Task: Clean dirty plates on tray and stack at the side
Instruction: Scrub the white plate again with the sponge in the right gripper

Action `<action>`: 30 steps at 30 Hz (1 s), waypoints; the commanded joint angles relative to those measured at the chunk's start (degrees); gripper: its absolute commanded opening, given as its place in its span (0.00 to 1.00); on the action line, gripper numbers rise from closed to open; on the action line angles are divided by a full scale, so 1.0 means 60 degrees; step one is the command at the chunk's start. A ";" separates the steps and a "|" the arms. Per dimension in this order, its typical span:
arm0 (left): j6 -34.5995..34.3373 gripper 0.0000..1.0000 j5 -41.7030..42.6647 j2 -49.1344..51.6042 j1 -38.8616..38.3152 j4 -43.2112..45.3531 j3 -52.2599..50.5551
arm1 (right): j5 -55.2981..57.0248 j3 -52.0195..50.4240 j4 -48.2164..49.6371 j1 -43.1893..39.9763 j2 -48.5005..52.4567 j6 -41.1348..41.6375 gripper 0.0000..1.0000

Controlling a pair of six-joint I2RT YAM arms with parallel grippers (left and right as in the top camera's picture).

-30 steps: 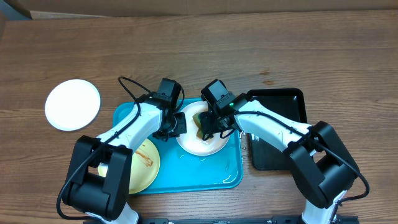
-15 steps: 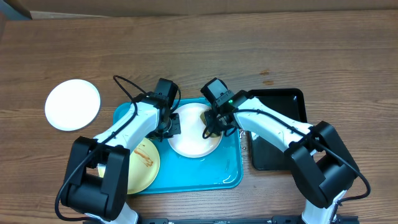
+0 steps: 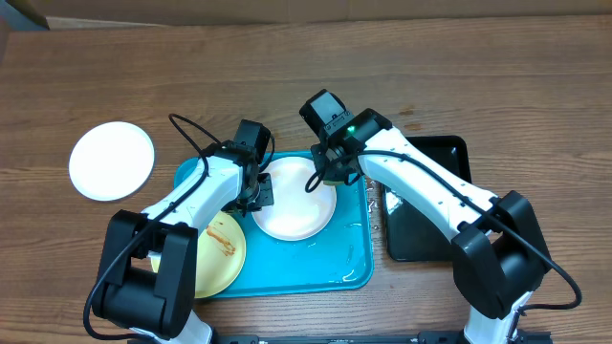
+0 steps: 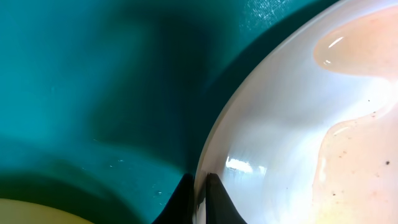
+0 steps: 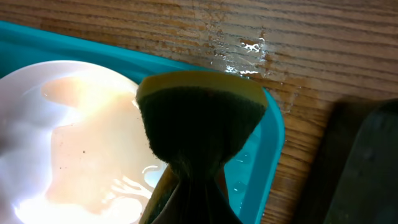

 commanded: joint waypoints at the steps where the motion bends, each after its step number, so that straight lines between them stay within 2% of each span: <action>1: 0.0357 0.04 -0.0958 0.0273 0.0135 -0.0117 -0.0346 | -0.0062 0.0280 -0.0055 0.0007 -0.0004 -0.0058 0.04; 5: 0.0372 0.04 -0.0958 0.0273 0.0131 -0.0113 -0.0346 | -0.1628 0.0255 0.0415 0.0040 -0.0004 -0.0018 0.04; 8: 0.0368 0.04 -0.0958 0.0273 0.0131 -0.0113 -0.0346 | -0.1738 0.0109 0.0747 0.0149 0.0004 0.0397 0.04; 15: 0.0368 0.04 -0.0958 0.0273 0.0131 -0.0113 -0.0346 | -0.1912 -0.0437 0.1647 0.0525 0.0004 0.0328 0.04; 24: 0.0372 0.04 -0.0958 0.0273 0.0131 -0.0168 -0.0346 | -0.0678 -0.2018 0.2998 0.0612 0.0018 0.0186 0.04; 30: 0.0368 0.04 -0.0962 0.0273 0.0131 -0.0178 -0.0346 | 0.0477 -0.2211 0.3206 0.0594 0.0018 0.0189 0.04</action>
